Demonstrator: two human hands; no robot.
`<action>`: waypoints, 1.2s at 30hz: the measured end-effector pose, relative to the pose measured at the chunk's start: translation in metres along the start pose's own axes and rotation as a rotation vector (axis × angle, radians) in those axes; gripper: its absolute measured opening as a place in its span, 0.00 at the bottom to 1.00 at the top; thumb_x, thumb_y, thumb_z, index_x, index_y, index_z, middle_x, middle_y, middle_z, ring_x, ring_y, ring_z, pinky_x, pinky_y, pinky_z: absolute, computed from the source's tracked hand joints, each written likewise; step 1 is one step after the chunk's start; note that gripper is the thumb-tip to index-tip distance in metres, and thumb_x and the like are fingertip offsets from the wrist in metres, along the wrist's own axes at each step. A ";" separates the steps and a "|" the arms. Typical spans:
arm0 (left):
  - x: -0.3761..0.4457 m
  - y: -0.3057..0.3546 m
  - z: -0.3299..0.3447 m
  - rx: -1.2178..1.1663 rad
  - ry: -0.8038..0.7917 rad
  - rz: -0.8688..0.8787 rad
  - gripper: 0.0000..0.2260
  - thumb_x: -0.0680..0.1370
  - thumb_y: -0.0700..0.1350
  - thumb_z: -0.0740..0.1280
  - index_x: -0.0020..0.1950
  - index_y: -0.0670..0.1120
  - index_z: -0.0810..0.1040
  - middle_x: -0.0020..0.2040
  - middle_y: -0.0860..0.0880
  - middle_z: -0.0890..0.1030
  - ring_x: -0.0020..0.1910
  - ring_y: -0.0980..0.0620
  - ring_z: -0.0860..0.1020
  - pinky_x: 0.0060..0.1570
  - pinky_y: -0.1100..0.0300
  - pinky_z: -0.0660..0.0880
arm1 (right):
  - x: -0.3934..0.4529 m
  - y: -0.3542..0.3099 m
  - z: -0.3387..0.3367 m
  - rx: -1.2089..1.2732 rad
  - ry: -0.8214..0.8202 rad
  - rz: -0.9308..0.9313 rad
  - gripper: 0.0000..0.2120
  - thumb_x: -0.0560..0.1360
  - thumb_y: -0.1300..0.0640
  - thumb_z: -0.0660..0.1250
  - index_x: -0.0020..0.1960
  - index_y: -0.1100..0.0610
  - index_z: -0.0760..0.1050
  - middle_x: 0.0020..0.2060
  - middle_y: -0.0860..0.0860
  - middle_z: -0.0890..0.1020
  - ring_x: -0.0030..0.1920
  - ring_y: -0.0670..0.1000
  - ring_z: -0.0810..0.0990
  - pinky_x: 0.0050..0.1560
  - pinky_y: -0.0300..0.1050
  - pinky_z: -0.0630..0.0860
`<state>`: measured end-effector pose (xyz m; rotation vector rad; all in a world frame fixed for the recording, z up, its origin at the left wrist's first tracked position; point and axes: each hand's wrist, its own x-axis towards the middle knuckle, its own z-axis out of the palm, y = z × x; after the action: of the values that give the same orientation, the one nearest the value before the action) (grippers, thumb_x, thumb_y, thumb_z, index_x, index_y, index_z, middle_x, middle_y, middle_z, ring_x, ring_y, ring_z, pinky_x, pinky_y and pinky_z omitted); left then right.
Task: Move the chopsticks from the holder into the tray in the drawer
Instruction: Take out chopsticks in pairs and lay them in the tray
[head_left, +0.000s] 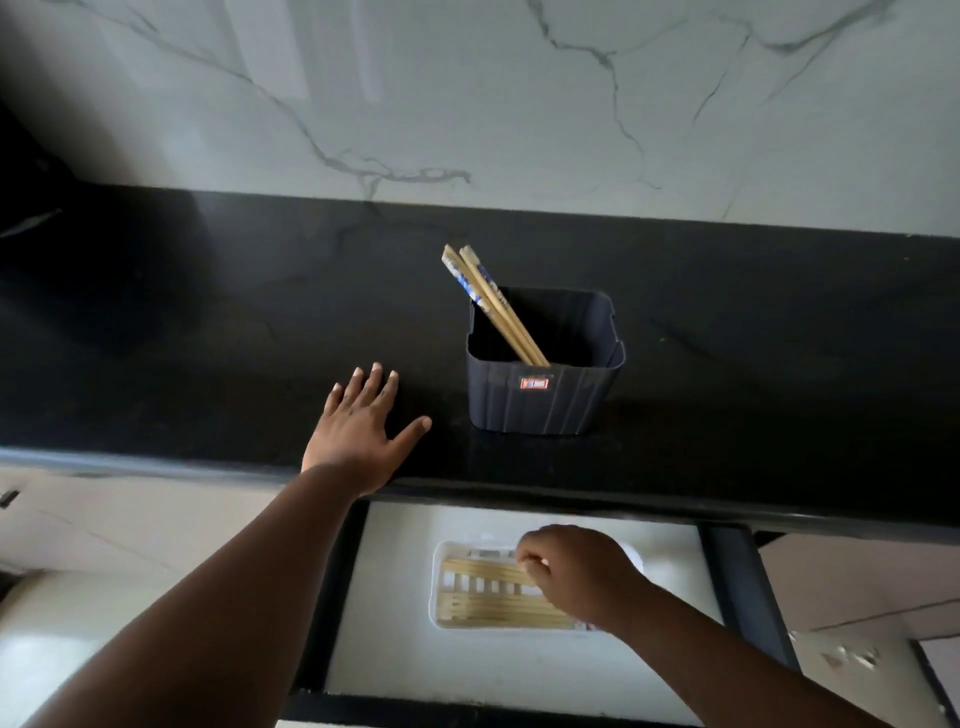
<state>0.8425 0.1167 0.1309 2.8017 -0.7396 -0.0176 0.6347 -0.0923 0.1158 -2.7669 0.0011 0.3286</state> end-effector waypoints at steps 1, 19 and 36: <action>0.000 0.000 0.000 -0.003 0.005 0.001 0.39 0.74 0.72 0.47 0.79 0.50 0.51 0.80 0.49 0.48 0.78 0.51 0.43 0.75 0.54 0.39 | -0.002 -0.014 -0.016 0.085 0.095 -0.057 0.09 0.76 0.52 0.61 0.51 0.48 0.79 0.47 0.45 0.83 0.48 0.47 0.80 0.46 0.41 0.74; -0.002 0.004 -0.002 -0.053 0.036 0.001 0.39 0.74 0.71 0.44 0.79 0.50 0.45 0.79 0.50 0.42 0.76 0.53 0.37 0.73 0.54 0.36 | 0.131 -0.026 -0.182 0.439 0.391 0.398 0.15 0.71 0.54 0.72 0.57 0.51 0.78 0.48 0.47 0.83 0.47 0.47 0.81 0.48 0.41 0.77; 0.010 0.007 -0.001 0.002 -0.065 -0.071 0.42 0.71 0.74 0.46 0.79 0.52 0.44 0.80 0.50 0.42 0.78 0.49 0.40 0.74 0.49 0.40 | 0.120 -0.035 -0.177 0.179 0.451 0.398 0.07 0.72 0.55 0.66 0.41 0.59 0.77 0.36 0.54 0.83 0.36 0.53 0.81 0.34 0.45 0.73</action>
<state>0.8483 0.1060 0.1336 2.8397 -0.6546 -0.1210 0.7933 -0.1156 0.2621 -2.5841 0.6627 -0.1970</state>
